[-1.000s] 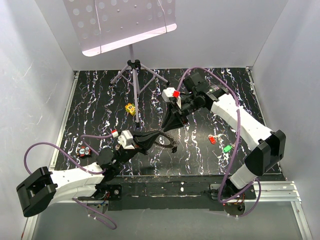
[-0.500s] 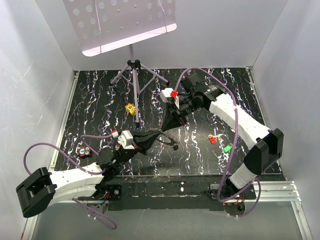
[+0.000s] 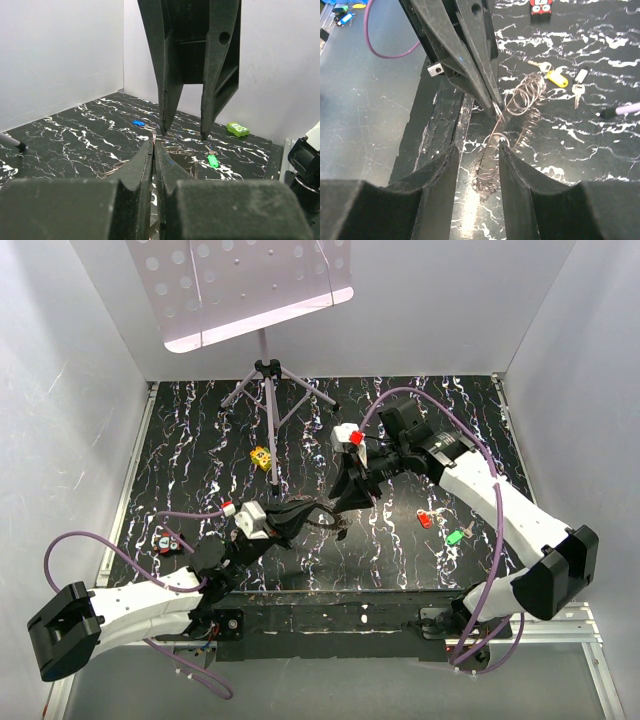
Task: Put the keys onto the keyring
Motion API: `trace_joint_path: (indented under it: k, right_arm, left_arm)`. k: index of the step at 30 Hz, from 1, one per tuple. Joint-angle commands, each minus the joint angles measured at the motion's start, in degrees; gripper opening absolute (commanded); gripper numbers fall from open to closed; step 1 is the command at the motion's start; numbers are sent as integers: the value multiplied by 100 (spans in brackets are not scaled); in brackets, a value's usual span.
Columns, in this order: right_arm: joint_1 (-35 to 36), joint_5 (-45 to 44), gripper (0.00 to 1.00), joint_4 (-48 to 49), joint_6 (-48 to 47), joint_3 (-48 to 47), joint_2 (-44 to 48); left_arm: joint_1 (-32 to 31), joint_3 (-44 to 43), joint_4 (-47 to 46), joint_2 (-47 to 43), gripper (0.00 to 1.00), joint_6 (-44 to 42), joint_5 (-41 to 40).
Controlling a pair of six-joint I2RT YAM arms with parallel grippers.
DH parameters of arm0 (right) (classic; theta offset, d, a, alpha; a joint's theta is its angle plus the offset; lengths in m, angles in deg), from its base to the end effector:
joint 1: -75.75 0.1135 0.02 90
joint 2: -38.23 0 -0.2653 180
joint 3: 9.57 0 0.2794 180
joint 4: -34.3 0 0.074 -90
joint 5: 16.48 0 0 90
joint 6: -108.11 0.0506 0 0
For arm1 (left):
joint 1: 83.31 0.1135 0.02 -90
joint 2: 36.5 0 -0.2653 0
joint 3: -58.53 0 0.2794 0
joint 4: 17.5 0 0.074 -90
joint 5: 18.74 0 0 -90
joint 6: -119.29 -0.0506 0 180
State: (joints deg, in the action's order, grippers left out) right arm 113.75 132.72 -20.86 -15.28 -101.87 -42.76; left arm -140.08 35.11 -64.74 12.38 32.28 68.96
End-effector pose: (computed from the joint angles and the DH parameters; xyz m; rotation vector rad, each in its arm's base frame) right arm 0.2289 0.2340 0.3611 -1.6382 1.4091 1.2281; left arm 0.1187 -0.1774 0.2395 0.5271 1.1205 -0.8889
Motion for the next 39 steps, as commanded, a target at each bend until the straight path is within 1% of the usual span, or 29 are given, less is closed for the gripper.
trace_joint_path:
  k: [1,3,6,14,19,20,21,23,28,29,33,39]
  right_arm:
    - [32,-233,46,874,815,413,232]
    - [50,-364,46,1138,1035,527,268]
    - [76,-812,46,1419,1369,607,251]
    - [225,-980,45,1534,1405,800,233]
    - [296,-1217,47,1631,1475,871,233]
    - [305,-1261,45,1631,1501,862,215]
    - [322,-1305,42,1648,1510,853,207]
    - [331,-1349,32,1675,1554,844,189]
    - [366,-1411,3,1640,1590,774,180]
    - [375,-1411,1,1640,1607,765,180]
    - [384,-1472,1,1692,1774,730,180]
    - [384,-1806,1,1727,2038,607,215]
  left_arm:
    - [17,-268,-30,-90,0,-114,-200]
    - [17,-277,-83,-46,0,-105,-226]
    - [17,-312,-136,7,0,-87,-253]
    - [17,-347,-153,16,0,-96,-402]
    - [17,-330,-162,7,0,-70,-534]
    - [17,-321,-180,7,0,-70,-569]
    - [8,-304,-180,7,0,-52,-595]
    - [17,-286,-197,-2,0,-44,-666]
    - [17,-242,-145,-19,0,-35,-841]
    - [17,-242,-127,-19,0,-35,-859]
    - [17,-251,-13,33,0,-17,-982]
    - [17,-347,294,69,0,-17,-1167]
